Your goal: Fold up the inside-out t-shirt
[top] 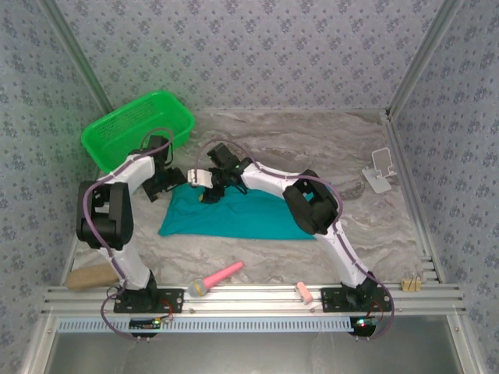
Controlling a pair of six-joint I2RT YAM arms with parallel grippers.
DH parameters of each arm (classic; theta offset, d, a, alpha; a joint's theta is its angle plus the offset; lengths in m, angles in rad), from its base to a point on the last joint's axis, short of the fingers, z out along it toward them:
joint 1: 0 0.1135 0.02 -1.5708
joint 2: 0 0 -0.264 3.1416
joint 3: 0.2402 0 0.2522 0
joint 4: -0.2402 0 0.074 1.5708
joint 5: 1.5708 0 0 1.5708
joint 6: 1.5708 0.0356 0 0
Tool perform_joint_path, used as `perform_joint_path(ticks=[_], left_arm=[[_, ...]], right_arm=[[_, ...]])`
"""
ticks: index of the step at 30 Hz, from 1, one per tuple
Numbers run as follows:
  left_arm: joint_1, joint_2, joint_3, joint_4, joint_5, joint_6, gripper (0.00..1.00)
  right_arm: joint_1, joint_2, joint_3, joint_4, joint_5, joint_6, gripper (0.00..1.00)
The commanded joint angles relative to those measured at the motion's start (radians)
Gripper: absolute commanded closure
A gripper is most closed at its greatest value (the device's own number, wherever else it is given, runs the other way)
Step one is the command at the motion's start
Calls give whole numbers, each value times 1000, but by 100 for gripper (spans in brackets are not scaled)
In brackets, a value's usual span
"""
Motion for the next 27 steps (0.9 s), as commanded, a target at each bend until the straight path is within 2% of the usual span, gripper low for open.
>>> perform_joint_path(ticks=[1,2,5,8,13,19,23,27], left_arm=[[8,34,39,-48,-9,22,15],[8,43,41,-56,-18,26,15],[9,61,21,-45,-20,21,15],[9,75,7,-34,-29,21,16],[18,91,0,-35,-41,26,16],[31,89,4,-39,-44,28,15],[33,85,1,-37,-36,31,15],[33,89,-10,-24,-34,36,13]], right_arm=[[-4,13,48,-36,30,26,43],[-6,15,52,-41,30,30,47],[-4,17,54,-52,23,19,68],[-1,16,46,-50,32,2,100],[33,-41,-49,-27,88,-194,100],[34,-220,-254,143,-34,-264,100],[60,-336,-384,108,-66,-402,100],[94,-474,-511,-9,-63,-473,100]])
